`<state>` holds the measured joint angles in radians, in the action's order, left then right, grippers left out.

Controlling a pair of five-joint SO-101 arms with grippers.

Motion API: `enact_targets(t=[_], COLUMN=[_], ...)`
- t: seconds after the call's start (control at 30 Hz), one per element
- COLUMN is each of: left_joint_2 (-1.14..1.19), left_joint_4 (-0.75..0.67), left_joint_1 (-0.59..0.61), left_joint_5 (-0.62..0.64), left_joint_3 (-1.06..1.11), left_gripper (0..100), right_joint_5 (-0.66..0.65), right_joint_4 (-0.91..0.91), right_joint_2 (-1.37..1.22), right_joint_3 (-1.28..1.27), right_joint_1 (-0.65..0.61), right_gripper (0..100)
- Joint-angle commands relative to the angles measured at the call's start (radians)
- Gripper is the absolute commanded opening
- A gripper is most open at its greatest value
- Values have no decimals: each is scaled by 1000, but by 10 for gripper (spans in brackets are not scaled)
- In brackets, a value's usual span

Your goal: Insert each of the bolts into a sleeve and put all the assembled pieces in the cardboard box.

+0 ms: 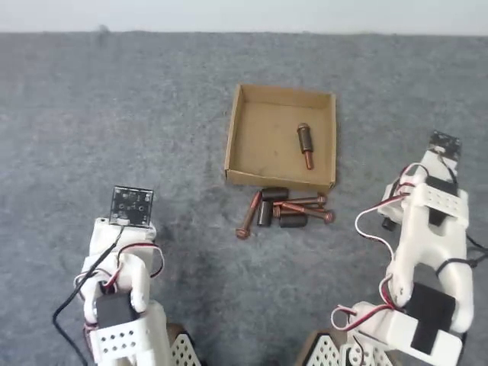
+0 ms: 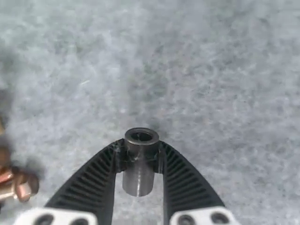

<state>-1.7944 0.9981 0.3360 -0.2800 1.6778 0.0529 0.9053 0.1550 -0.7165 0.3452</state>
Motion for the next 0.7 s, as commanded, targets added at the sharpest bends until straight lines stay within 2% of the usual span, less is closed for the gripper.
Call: enact_targets(t=[0.0, 0.13, 0.3, 0.47, 0.67], left_joint_2=[-2, 141, 525, 928, 1238], left_joint_4=[-17, 0, 29, 127, 155], left_joint_1=[-20, -84, -153, -327, -532], left_joint_5=[18, 21, 23, 23, 23], left_joint_3=[-84, -216, -496, -743, -918], left_gripper=[23, 23, 23, 23, 23], right_joint_5=[11, 11, -2, -20, -18], right_joint_4=[-21, -22, -24, -33, -79], right_joint_2=[4, 2, 4, 4, 4], right_joint_3=[2, 0, -12, -14, -17], right_joint_1=[35, 19, 18, 21, 59], right_gripper=[9, 9, 9, 9, 8])
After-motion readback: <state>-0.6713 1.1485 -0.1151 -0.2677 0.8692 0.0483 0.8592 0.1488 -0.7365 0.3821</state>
